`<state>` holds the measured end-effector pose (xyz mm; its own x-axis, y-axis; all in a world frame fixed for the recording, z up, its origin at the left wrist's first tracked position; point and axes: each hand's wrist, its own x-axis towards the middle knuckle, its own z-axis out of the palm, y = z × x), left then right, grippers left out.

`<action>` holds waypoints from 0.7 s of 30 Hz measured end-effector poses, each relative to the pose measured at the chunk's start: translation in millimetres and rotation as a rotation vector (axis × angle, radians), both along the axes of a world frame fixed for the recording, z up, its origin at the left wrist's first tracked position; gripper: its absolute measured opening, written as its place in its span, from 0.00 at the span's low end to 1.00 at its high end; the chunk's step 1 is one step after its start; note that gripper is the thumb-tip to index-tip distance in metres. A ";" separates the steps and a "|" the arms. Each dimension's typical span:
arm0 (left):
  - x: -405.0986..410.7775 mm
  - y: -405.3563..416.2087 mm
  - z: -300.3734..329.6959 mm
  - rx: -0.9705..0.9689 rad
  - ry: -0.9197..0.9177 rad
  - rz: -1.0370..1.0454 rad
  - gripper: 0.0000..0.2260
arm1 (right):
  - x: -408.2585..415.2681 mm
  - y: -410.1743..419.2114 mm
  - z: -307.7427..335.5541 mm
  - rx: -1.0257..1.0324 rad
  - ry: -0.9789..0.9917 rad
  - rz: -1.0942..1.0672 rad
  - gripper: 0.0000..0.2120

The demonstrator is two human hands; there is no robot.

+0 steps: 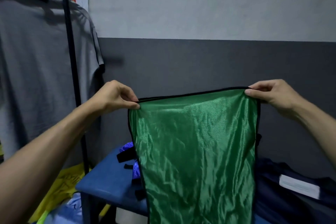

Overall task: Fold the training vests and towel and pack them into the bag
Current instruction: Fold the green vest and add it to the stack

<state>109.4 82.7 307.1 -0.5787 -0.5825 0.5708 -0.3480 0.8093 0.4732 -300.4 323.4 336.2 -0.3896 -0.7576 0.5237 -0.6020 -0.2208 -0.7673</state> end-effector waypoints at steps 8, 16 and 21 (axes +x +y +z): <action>8.1 4.4 9.5 0.190 -0.014 -0.113 0.11 | -1.5 5.6 -3.7 0.017 -0.120 0.106 0.38; 12.3 1.3 13.3 0.195 -0.036 -0.122 0.10 | -1.4 13.6 -9.2 0.134 -0.065 0.092 0.28; 9.2 -1.8 13.8 0.115 0.053 -0.052 0.08 | -2.4 13.8 -14.4 0.138 0.018 0.071 0.12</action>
